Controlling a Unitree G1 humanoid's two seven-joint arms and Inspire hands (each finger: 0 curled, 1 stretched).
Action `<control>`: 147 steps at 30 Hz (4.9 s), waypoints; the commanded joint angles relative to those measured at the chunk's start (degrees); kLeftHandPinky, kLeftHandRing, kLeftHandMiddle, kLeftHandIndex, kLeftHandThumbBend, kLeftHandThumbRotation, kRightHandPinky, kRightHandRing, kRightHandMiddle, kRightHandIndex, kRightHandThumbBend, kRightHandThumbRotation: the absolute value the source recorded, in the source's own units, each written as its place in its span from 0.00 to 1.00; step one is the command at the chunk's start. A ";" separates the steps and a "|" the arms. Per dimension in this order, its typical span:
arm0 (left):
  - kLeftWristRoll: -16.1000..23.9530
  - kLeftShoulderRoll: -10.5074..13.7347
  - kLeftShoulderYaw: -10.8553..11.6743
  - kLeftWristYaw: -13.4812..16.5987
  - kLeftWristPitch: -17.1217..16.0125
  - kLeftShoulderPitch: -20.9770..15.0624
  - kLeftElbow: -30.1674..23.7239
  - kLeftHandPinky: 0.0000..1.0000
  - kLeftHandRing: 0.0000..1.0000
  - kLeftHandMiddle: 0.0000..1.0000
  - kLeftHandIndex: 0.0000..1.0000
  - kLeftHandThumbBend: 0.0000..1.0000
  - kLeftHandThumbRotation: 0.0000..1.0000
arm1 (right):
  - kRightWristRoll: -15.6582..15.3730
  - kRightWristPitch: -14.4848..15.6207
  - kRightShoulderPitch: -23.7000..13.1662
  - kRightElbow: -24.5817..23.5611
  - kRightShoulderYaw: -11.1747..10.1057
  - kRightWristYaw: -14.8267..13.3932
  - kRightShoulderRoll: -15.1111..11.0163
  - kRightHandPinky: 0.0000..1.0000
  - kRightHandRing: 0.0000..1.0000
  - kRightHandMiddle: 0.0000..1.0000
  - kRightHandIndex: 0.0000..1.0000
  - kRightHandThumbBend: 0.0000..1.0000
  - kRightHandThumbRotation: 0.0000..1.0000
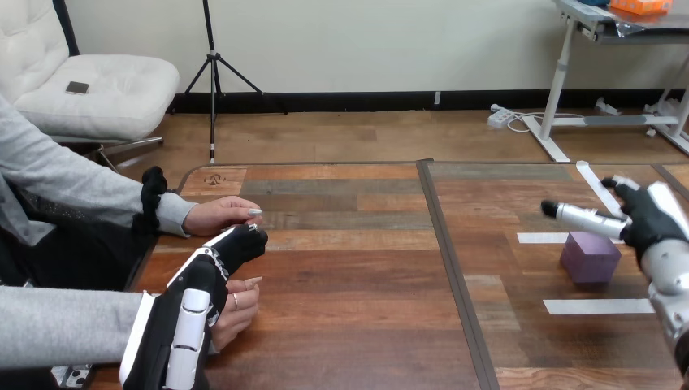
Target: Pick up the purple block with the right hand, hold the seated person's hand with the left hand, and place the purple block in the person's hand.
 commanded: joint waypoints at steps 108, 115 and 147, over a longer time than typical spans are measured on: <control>0.46 -0.79 1.83 -1.76 -1.97 -3.63 -0.20 0.97 0.89 0.81 0.63 0.56 1.00 | -3.68 -4.71 3.43 -0.73 4.93 -12.87 3.72 0.38 0.45 0.49 0.47 0.90 0.00; 0.48 -0.81 1.90 -1.63 -1.75 -3.45 -0.37 0.97 0.89 0.81 0.62 0.56 1.00 | -3.59 -6.37 3.56 -1.04 4.68 -13.79 3.66 0.36 0.43 0.47 0.47 0.90 0.00; 0.88 -0.97 1.96 -1.30 -1.95 -3.55 -0.32 0.96 0.88 0.80 0.60 0.56 1.00 | 1.23 -10.90 1.17 -2.78 0.34 -14.16 3.19 0.39 0.45 0.48 0.47 0.86 0.00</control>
